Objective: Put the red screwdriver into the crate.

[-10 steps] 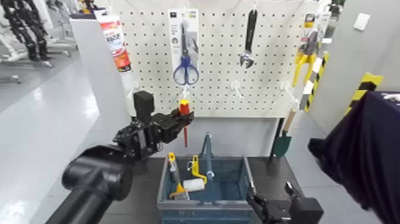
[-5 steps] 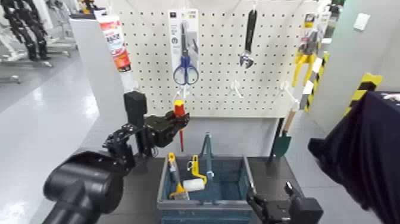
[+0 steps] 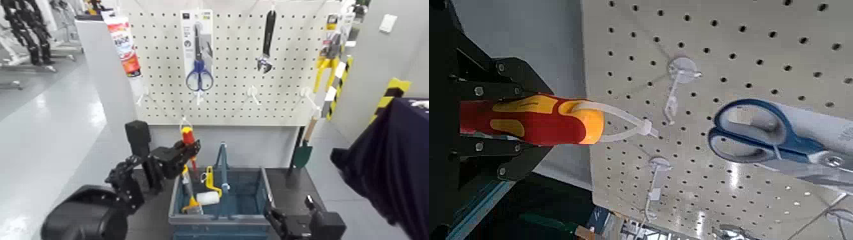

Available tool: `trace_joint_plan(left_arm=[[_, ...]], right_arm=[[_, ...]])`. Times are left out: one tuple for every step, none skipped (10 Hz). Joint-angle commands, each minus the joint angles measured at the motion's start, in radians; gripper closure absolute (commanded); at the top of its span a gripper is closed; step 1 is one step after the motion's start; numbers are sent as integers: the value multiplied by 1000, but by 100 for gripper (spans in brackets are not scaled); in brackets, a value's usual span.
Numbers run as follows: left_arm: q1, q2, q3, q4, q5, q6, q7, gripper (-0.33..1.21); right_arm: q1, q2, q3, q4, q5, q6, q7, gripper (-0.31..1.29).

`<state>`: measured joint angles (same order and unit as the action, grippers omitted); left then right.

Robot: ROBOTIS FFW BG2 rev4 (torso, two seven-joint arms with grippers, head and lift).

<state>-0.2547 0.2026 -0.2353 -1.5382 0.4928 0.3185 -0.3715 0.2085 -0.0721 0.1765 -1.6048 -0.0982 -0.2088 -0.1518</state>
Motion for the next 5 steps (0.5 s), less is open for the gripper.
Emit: trace_joint_plan(left_arm=[[3,-5,-30,58,27,2,8,119],[-4,-5,-49,105,64,-1,6,119],[-9,-5,-64,138,93,-1,6,119],[-15,-5,-82,173,127,-1,6,119],[-23,-5,-102,204,150,-7,6,119]], right_arm=[[0,0,0,0,0,-1,0,14],[0,0,3,0,-2,-3,0,14],[0,0,3,0,-2,-3,0,14],[0,2,3,0,-3,-4,0,14],[2,2,5,2,-3,-4,0,14]])
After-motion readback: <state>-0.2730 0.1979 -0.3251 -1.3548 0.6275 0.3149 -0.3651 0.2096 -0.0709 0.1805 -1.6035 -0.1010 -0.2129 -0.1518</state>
